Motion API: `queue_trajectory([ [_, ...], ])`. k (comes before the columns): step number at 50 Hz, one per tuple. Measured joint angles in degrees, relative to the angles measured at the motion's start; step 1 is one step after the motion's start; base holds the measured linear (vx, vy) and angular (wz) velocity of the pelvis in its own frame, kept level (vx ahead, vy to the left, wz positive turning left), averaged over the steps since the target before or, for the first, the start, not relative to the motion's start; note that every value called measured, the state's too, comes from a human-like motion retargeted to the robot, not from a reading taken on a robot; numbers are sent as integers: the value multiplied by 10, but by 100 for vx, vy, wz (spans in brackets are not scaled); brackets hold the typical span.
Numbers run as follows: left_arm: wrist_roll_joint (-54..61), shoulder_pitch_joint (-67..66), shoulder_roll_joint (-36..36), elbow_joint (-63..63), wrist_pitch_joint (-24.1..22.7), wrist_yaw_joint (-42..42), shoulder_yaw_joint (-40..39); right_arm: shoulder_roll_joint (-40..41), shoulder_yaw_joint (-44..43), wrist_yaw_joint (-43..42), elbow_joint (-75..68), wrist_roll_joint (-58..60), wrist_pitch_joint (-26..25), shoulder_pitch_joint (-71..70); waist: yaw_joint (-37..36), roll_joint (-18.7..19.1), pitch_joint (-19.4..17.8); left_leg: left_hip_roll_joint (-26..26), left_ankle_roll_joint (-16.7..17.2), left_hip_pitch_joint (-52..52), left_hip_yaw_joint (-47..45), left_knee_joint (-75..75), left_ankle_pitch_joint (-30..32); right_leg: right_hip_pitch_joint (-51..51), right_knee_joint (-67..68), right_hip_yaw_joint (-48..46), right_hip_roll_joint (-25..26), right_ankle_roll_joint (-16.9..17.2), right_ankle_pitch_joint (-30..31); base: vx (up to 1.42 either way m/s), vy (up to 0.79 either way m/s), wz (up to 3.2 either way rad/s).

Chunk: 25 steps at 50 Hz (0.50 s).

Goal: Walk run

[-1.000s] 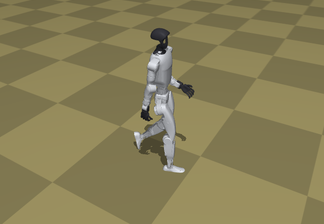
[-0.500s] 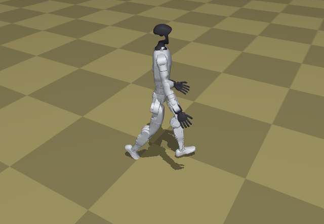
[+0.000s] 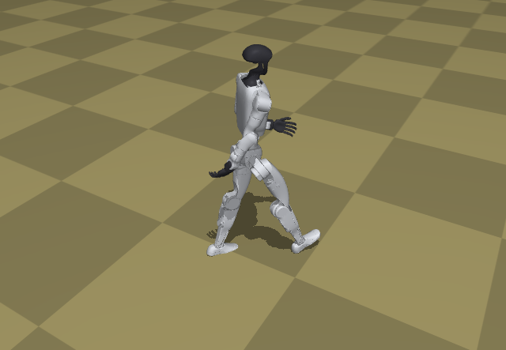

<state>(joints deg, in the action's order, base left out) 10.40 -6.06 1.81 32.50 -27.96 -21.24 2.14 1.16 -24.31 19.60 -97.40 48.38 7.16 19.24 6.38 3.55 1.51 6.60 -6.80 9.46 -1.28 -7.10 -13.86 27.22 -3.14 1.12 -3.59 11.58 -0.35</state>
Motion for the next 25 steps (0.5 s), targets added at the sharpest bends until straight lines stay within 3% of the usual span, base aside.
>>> queue_trajectory([
  [2, 2, -14, 9, 12, -2, 6, -6, -22, -11, -26, 0, 1, -26, -20, 10, 1, 18, -3, 43, 4, -2, -16, 58, 2, 47, -14, 13, -57, 9, 102, -38, 56],
  [3, 5, -24, 13, 17, -5, 11, -4, -31, -25, -49, 0, 0, -40, -28, 24, 2, 25, -5, 69, 8, 10, -31, 103, -1, 66, -82, -5, -44, 43, 127, -53, 122],
  [5, 12, -47, 22, 28, -9, 16, -1, -44, -51, -102, 3, -18, -58, -43, 59, 22, 37, -25, 138, -1, 57, -87, 229, -20, 89, 50, 37, -69, 57, 123, -57, 141],
  [7, 13, -61, 41, 37, -5, 15, -1, -64, -66, -132, 9, -68, -56, -71, 54, 25, 41, -23, 218, -43, 57, -196, 352, -23, 133, 53, 35, -98, 38, 107, -39, 68],
  [9, 19, -63, 55, 39, -1, 21, 5, -92, -81, -134, 21, -111, -58, -111, 61, 11, 42, -19, 218, -112, -3, -341, 422, -42, 163, 24, -1, -106, 4, 101, -22, 70],
  [10, 22, -64, 58, 39, -1, 23, 7, -102, -92, -132, 31, -123, -63, -130, 62, 11, 39, -40, 218, -146, -21, -428, 439, -63, 168, -24, -7, -116, -7, 85, -51, 10],
  [11, 21, -67, 61, 37, -1, 18, 4, -106, -104, -134, 47, -126, -68, -146, 49, -8, 47, -28, 218, -163, -19, -428, 428, -85, 148, -28, -1, -133, -7, 79, -69, -29],
  [12, 19, -70, 62, 35, -2, 13, 1, -109, -115, -139, 64, -130, -71, -164, 38, -21, 52, -28, 206, -184, -28, -437, 405, -106, 131, -17, 12, -149, -7, 87, -77, -43],
  [14, 15, -72, 61, 31, -1, 4, -2, -119, -129, -158, 101, -143, -66, -202, 24, -31, 46, -73, 146, -237, -88, -478, 325, -141, 113, 36, 48, -166, -13, 100, -60, -23],
  [17, 11, -78, 53, 18, -3, 3, -2, -139, -122, -190, 160, -169, -38, -254, -24, -58, 39, -82, 97, -322, -146, -463, 250, -191, 85, 11, 41, -176, -11, 80, -39, -103],
  [22, -5, -82, 35, -9, -3, -2, 2, -172, -98, -202, 266, -199, 8, -314, -83, -61, 35, -71, 19, -411, -118, -224, 189, -262, 62, 16, 88, -203, -34, 92, -36, -65],
  [25, -12, -82, 34, -15, -6, 0, 1, -188, -97, -208, 310, -190, 29, -336, -102, -63, 34, -81, -46, -430, -176, -55, 147, -299, 64, 29, 108, -221, -54, 110, -31, -36],
])
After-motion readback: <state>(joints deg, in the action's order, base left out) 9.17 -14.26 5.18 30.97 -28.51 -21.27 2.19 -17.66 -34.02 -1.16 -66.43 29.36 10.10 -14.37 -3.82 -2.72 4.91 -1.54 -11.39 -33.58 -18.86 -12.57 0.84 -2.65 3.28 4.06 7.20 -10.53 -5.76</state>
